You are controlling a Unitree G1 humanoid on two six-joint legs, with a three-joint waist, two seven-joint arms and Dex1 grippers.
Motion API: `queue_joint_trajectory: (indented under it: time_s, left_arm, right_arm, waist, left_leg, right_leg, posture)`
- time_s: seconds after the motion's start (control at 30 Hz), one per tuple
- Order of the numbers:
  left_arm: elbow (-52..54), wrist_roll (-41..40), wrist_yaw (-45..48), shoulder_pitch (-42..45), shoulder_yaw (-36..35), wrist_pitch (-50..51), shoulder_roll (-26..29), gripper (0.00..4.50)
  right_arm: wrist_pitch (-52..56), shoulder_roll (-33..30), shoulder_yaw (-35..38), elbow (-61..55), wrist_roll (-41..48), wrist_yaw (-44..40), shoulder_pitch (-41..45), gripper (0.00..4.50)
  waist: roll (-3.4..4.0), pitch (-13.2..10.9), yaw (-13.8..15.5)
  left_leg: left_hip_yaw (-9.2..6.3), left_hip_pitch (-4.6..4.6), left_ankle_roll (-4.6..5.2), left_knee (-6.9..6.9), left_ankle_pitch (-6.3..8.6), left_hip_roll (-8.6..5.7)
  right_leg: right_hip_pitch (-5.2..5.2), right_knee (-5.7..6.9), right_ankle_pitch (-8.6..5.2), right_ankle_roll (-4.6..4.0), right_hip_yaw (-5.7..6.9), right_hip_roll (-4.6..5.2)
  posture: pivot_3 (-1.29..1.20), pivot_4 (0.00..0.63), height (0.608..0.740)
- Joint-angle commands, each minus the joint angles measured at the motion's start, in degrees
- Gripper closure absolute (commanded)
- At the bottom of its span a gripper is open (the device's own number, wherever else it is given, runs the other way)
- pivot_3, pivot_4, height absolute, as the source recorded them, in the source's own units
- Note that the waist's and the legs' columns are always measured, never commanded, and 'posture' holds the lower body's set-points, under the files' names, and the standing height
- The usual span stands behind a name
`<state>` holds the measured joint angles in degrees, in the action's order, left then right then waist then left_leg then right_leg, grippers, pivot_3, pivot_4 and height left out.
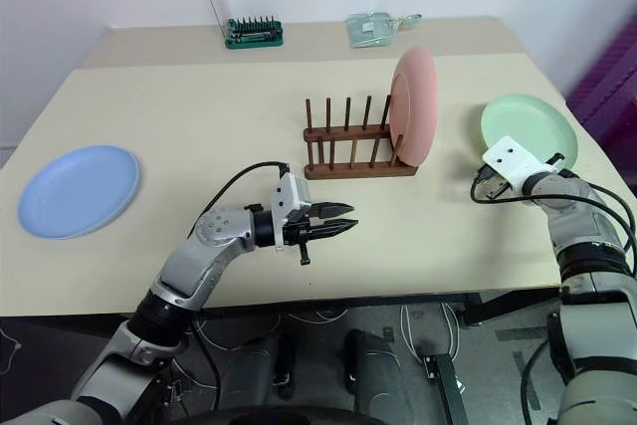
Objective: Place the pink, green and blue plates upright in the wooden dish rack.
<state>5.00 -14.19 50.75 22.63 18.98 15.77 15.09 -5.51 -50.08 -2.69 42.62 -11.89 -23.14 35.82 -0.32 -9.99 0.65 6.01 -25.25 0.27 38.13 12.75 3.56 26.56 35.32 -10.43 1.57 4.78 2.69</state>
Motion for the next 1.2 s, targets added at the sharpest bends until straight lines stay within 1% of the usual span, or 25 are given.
queue_joint_trajectory:
  time_s: [0.03,0.1,0.2,0.3,0.33,0.4,0.43,0.5,0.57,0.67,0.8,0.9,1.2]
  left_arm:
    - [0.7,0.1,-0.4,0.4,-0.8,-1.4,-0.1,3.43]
    - [0.2,0.1,-0.7,0.5,-1.0,-1.7,-0.2,3.43]
    - [-0.6,-0.3,-1.8,0.5,-1.9,-2.2,-1.0,3.43]
    - [-0.3,-2.2,-2.8,0.1,-4.3,-1.2,-1.1,3.43]
    - [-0.1,-2.6,-3.2,0.0,-5.0,-0.6,-1.1,3.43]
    - [0.4,-3.1,-3.6,-0.2,-6.0,-0.4,-0.7,3.43]
    - [0.7,-3.2,-3.7,-0.4,-6.5,-0.5,-0.4,3.43]
    - [1.5,-3.7,-4.0,-1.0,-7.7,0.1,0.3,3.43]
    - [2.1,-3.9,-4.0,-1.5,-8.4,0.4,1.0,3.43]
    - [3.1,-4.0,-4.3,-2.2,-9.0,1.0,1.6,3.43]
    - [4.5,-5.1,-4.1,-2.8,-9.0,2.4,1.8,3.43]
    - [4.9,-5.7,-4.2,-3.1,-9.2,3.2,1.6,3.43]
    - [5.3,-6.1,-3.4,-3.1,-8.2,3.9,1.9,3.43]
  right_arm:
    - [2.4,-2.8,8.9,-17.9,3.2,4.3,3.7,4.47]
    - [4.2,-1.7,11.7,-25.1,6.2,3.7,6.2,4.47]
    - [8.6,1.1,14.6,-32.1,12.6,1.6,10.6,4.47]
    - [31.1,6.8,19.4,-45.2,40.7,-7.1,15.9,4.47]
    - [36.8,7.3,20.4,-48.1,47.4,-9.6,16.2,4.47]
    - [42.3,7.8,20.8,-50.9,53.2,-11.5,16.6,4.47]
    - [46.6,9.1,21.5,-50.9,57.0,-9.8,17.6,4.47]
    - [56.4,14.3,22.8,-49.3,66.3,-2.6,19.7,4.47]
    - [62.0,18.1,23.9,-48.5,71.9,2.4,20.4,4.47]
    - [66.2,21.2,23.5,-49.0,75.6,5.2,18.1,4.47]
    - [68.8,23.0,24.4,-46.4,77.8,9.0,17.6,4.47]
    - [68.4,22.1,22.7,-45.2,75.2,8.6,16.7,4.47]
    - [69.3,21.4,23.0,-41.4,74.6,7.2,15.0,4.47]
  waist:
    - [0.08,0.0,-0.1]
    - [0.10,0.0,-0.4]
    - [0.07,0.0,-0.1]
    - [0.04,0.0,0.0]
    - [0.05,0.0,0.0]
    - [0.05,0.0,0.2]
    - [0.06,0.0,0.2]
    - [0.05,0.0,0.0]
    - [0.05,0.0,-0.1]
    - [0.06,0.0,0.0]
    - [0.06,0.0,0.1]
    - [0.06,0.0,0.0]
    - [0.06,0.0,0.0]
  left_leg:
    - [0.02,0.00,0.00,-0.01,0.00,0.00]
    - [0.03,0.00,0.00,-0.03,0.00,0.03]
    - [-0.01,0.01,0.00,-0.05,0.00,0.07]
    - [-0.04,0.03,0.00,-0.05,0.00,0.11]
    - [-0.05,0.04,0.00,-0.04,0.00,0.14]
    - [-0.07,0.04,0.00,-0.04,0.00,0.19]
    - [-0.08,0.02,0.00,-0.03,0.00,0.19]
    - [-0.05,0.00,0.00,-0.01,0.00,0.17]
    - [-0.01,0.01,0.00,0.01,0.01,0.17]
    - [-0.03,-0.03,0.01,-0.02,0.01,0.17]
    - [-0.02,-0.09,0.01,-0.01,0.00,0.13]
    - [-0.01,-0.07,0.01,0.01,0.00,0.12]
    - [-0.02,-0.07,0.01,-0.01,0.01,0.10]
  right_leg:
    - [0.03,0.01,0.00,0.00,-0.03,-0.01]
    - [0.09,0.05,0.04,0.08,-0.08,-0.05]
    - [0.09,0.10,0.04,0.08,-0.05,-0.13]
    - [0.03,0.09,0.01,0.00,0.00,-0.14]
    - [0.01,0.09,0.02,0.01,-0.01,-0.12]
    - [-0.01,0.12,0.09,0.06,0.02,-0.04]
    - [-0.02,0.11,0.08,-0.01,0.06,-0.02]
    - [-0.01,0.09,0.01,-0.09,0.07,0.07]
    - [-0.01,0.09,0.04,-0.11,0.05,0.11]
    - [0.03,0.10,0.06,-0.16,0.06,0.08]
    - [0.05,0.09,0.16,-0.14,0.06,0.10]
    - [0.03,0.07,0.13,-0.14,0.06,0.10]
    - [0.05,0.06,0.05,0.01,0.06,0.01]
  posture:
    - [0.00,0.150,0.730]
    - [0.00,0.150,0.730]
    - [0.00,0.150,0.730]
    - [0.00,0.150,0.730]
    - [0.00,0.150,0.730]
    - [0.00,0.150,0.730]
    - [0.00,0.150,0.730]
    - [0.00,0.150,0.730]
    - [0.00,0.150,0.730]
    - [0.00,0.150,0.730]
    - [0.00,0.150,0.730]
    - [0.00,0.150,0.730]
    - [0.00,0.150,0.730]
